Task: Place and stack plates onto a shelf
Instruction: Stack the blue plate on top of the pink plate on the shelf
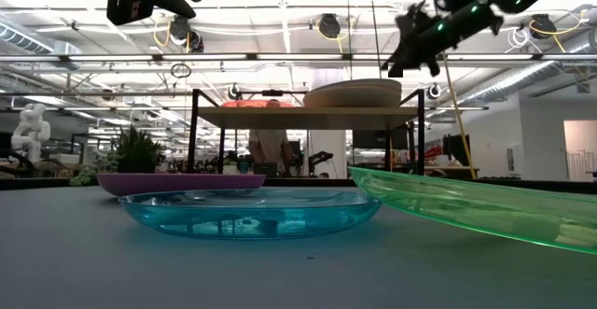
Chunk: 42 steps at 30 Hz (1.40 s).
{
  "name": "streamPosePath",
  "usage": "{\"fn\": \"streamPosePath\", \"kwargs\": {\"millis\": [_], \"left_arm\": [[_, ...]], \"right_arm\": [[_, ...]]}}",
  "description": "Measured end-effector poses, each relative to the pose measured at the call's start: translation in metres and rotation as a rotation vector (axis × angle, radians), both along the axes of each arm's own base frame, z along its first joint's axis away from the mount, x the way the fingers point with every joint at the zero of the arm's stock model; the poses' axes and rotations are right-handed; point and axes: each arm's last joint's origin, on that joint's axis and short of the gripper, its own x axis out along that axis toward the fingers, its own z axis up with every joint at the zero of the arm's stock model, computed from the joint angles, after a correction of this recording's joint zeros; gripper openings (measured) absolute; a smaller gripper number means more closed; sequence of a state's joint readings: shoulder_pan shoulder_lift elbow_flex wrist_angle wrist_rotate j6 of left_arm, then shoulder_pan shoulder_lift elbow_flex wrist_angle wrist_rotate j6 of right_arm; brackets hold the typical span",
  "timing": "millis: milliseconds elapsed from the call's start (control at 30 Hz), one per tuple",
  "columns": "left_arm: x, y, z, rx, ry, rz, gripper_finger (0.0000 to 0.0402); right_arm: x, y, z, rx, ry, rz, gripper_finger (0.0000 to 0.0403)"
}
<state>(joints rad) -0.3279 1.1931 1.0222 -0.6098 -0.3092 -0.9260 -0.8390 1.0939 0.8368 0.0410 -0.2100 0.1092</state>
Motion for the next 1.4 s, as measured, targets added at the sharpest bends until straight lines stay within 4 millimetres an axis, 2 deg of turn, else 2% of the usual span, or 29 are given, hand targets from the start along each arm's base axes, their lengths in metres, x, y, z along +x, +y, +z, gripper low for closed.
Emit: {"fn": "streamPosePath", "kwargs": {"millis": [167, 300, 467, 633, 833, 1033, 1200, 1400], "left_arm": [[-0.001, -0.002, 0.0, -0.009, -0.001, 0.0, 0.0104], [-0.004, -0.006, -0.001, -0.05, 0.016, 0.024, 0.0104], [-0.012, -0.013, -0.007, -0.106, 0.086, 0.075, 0.0104], [-0.012, -0.03, -0.016, -0.21, 0.131, 0.151, 0.0104], [-0.002, -0.056, -0.037, -0.408, 0.219, 0.248, 0.0104], [0.01, -0.082, -0.06, -0.577, 0.255, 0.39, 0.0104], [0.019, -0.1, -0.076, -0.708, 0.315, 0.426, 0.0104], [0.023, -0.113, -0.089, -0.755, 0.328, 0.478, 0.0104]], "right_arm": [[-0.011, 0.029, 0.027, 0.031, -0.155, 0.022, 0.0], [-0.014, 0.059, 0.041, 0.126, -0.274, 0.095, 0.0], [-0.012, 0.092, 0.047, 0.245, -0.331, 0.221, 0.0], [-0.008, 0.114, 0.042, 0.338, -0.274, 0.321, 0.0], [-0.006, 0.126, 0.036, 0.367, -0.207, 0.381, 0.0], [-0.007, 0.129, 0.028, 0.404, -0.113, 0.406, 0.0], [-0.008, 0.132, 0.025, 0.432, -0.079, 0.481, 0.0], [-0.008, 0.134, 0.025, 0.405, -0.066, 0.548, 0.0]]}}
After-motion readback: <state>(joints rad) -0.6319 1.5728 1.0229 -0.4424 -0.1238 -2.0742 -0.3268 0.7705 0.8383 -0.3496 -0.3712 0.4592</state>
